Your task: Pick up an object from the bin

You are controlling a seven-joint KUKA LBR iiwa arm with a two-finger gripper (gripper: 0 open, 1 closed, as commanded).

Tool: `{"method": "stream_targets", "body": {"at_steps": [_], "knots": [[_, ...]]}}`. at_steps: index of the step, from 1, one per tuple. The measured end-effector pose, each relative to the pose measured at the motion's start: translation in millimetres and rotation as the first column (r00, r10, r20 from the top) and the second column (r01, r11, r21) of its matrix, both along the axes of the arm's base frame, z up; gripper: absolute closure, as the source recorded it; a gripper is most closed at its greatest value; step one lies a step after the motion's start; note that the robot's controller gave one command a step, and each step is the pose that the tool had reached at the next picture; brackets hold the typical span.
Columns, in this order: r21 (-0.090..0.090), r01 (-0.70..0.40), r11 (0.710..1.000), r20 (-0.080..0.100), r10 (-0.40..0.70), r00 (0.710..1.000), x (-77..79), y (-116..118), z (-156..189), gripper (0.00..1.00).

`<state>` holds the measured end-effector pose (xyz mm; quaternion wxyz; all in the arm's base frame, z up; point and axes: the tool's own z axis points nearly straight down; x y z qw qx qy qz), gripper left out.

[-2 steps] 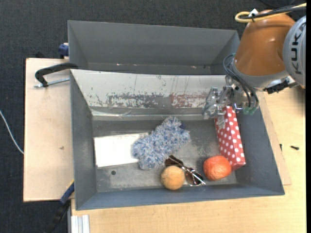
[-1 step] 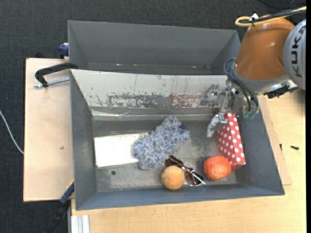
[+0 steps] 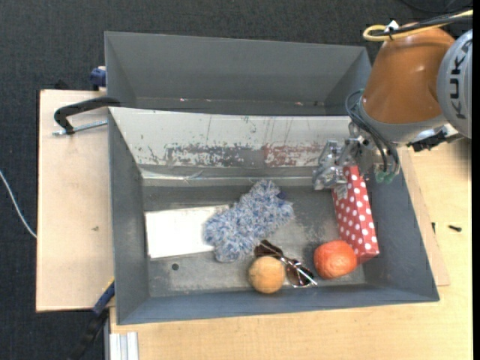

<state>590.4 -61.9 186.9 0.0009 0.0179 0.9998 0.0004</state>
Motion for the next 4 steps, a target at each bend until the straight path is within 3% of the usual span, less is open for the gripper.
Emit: {"method": "stream_targets", "body": {"at_steps": [1,2,3,4], "knots": [[0.000,0.000,1.000,0.000,0.000,1.000,0.0,0,0,1.00],[0.000,-0.014,1.000,-0.003,0.014,1.000,-3.5,2,-92,0.00],[0.000,-0.014,1.000,0.000,0.014,1.000,-2.5,1,-91,0.00],[0.001,-0.019,1.000,0.013,0.019,1.000,16.9,72,-111,1.00]]}}
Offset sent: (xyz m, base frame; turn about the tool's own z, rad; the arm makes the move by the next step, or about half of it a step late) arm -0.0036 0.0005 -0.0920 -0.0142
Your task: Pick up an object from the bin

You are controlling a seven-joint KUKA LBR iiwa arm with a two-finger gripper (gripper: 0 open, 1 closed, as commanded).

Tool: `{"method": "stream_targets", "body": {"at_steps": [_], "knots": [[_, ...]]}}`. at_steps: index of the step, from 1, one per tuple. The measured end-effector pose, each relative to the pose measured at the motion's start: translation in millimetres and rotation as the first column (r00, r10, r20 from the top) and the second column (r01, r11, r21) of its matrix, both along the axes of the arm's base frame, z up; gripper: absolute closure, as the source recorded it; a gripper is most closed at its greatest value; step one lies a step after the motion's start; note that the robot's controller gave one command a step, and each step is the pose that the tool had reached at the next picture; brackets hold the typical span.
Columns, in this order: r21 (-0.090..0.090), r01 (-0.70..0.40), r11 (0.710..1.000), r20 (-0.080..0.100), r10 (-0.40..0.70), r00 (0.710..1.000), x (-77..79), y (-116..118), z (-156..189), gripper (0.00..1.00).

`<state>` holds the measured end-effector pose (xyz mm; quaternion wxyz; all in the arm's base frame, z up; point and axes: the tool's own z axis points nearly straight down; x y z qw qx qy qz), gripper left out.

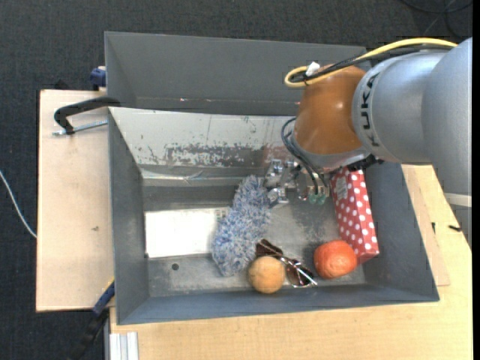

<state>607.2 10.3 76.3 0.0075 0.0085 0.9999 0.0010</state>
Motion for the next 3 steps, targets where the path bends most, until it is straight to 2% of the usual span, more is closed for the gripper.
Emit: {"method": "stream_targets", "body": {"at_steps": [1,2,3], "knots": [[0.000,0.000,1.000,0.000,0.000,1.000,0.0,0,0,1.00],[-0.001,-0.012,1.000,-0.016,0.012,1.000,-9.1,1,45,1.00],[-0.001,-0.016,1.000,-0.008,0.016,1.000,-6.1,35,89,1.00]]}}
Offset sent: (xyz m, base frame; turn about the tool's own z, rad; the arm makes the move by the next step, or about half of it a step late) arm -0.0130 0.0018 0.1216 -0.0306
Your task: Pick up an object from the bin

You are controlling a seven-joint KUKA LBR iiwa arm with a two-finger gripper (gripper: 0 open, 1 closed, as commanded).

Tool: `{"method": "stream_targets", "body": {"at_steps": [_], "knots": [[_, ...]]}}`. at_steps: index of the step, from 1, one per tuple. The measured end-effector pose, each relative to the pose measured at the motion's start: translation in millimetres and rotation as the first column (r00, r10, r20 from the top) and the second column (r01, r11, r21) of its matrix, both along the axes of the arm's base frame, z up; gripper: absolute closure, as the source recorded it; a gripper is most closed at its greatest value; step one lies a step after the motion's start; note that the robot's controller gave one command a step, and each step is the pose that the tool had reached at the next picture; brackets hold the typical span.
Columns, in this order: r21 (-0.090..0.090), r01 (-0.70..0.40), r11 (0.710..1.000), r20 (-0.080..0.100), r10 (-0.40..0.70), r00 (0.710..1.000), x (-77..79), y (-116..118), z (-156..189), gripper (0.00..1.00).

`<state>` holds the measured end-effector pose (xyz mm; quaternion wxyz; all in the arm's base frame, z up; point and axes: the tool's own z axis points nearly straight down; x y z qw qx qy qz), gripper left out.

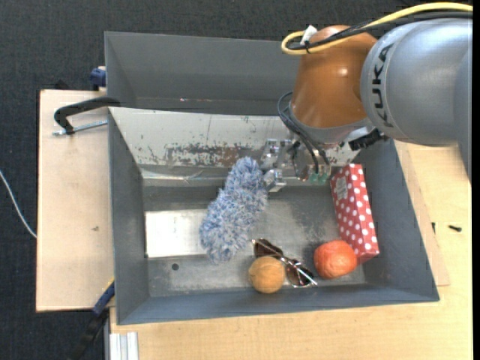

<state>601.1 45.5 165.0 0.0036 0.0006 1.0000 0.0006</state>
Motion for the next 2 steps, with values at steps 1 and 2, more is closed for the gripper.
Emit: {"method": "stream_targets", "body": {"at_steps": [1,2], "knots": [[0.001,-0.017,1.000,-0.002,0.017,1.000,-3.3,1.7,4.0,1.00],[0.000,-0.017,1.000,-0.005,0.017,1.000,-4.6,-1.1,3.7,1.00]]}}
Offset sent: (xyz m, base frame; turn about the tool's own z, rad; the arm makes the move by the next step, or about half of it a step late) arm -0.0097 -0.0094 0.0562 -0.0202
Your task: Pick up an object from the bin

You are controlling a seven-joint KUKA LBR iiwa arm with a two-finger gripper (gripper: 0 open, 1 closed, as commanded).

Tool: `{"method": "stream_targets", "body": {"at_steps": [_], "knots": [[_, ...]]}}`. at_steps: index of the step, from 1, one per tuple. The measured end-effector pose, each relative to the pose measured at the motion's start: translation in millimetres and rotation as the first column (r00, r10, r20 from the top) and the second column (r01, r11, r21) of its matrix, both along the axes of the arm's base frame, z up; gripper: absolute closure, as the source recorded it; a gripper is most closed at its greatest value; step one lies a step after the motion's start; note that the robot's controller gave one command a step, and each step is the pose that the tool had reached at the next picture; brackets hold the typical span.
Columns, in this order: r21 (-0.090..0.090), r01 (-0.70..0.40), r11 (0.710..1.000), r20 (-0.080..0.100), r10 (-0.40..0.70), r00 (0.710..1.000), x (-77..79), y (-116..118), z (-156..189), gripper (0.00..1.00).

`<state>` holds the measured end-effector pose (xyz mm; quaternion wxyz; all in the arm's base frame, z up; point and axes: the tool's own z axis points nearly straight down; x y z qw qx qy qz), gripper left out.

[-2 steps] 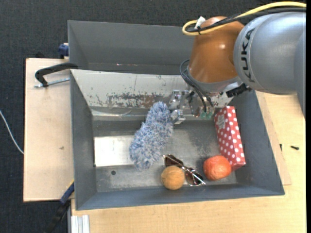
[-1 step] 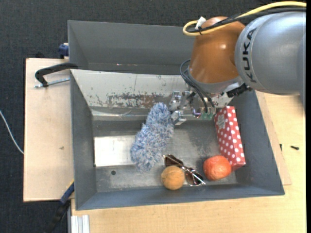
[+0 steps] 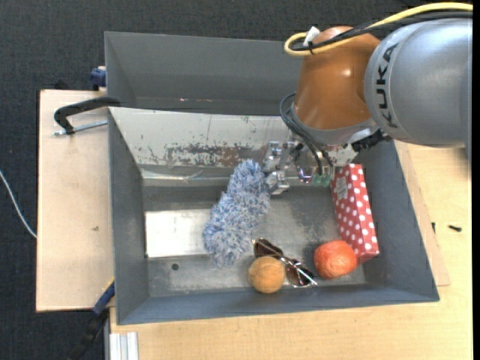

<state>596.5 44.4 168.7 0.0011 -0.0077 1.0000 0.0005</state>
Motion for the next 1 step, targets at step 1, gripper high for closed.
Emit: {"method": "stream_targets", "body": {"at_steps": [1], "knots": [[-0.001,-0.239,0.971,-0.001,0.239,0.971,-49.7,-24.0,54.3,1.00]]}}
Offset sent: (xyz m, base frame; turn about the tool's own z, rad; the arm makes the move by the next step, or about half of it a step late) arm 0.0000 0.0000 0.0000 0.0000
